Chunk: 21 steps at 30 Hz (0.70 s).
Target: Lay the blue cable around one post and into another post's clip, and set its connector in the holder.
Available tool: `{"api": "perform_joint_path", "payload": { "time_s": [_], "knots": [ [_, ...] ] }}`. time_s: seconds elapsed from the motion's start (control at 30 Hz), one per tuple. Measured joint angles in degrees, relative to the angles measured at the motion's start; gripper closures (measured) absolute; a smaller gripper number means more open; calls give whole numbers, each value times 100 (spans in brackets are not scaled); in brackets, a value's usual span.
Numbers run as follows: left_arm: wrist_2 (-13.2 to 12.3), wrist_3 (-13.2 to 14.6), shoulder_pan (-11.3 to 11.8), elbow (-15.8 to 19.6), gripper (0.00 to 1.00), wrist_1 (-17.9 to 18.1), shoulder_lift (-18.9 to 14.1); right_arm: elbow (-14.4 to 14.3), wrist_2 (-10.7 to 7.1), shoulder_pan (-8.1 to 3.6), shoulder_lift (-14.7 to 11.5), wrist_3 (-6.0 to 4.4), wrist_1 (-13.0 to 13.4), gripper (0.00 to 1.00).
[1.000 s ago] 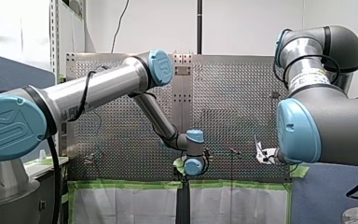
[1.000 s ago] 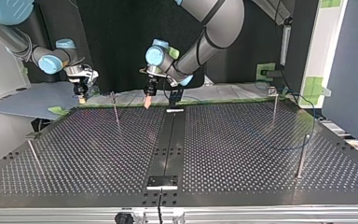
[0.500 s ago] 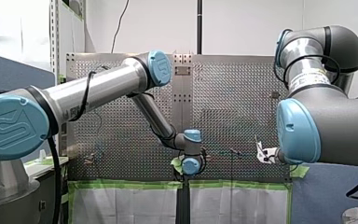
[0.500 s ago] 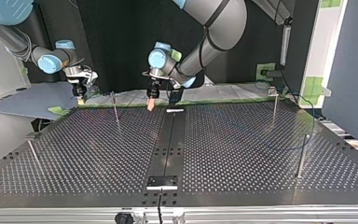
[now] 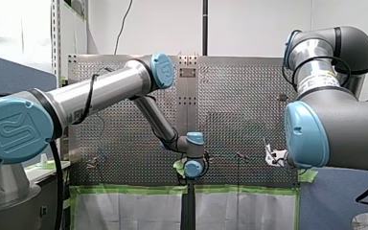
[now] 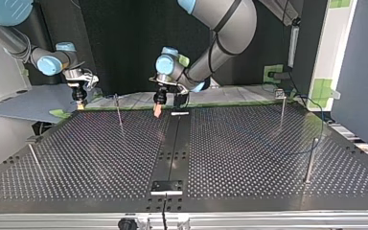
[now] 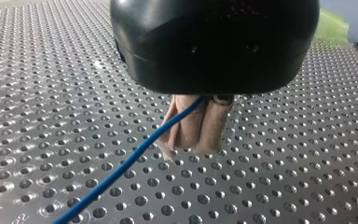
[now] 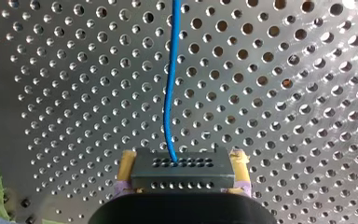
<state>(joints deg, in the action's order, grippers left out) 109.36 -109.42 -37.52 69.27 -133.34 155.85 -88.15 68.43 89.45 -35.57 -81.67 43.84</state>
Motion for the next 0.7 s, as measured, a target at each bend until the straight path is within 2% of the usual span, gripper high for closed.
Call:
{"api": "perform_joint_path", "payload": {
  "time_s": [0.53, 0.7],
  "knots": [
    [-141, 0, 30, -4, 96, -99, 0, 13, -22, 40, 19, 0, 79, 100],
    [-162, 0, 47, -4, 96, -122, 1, 65, -40, 54, 113, 17, 71, 100]
  ]
}}
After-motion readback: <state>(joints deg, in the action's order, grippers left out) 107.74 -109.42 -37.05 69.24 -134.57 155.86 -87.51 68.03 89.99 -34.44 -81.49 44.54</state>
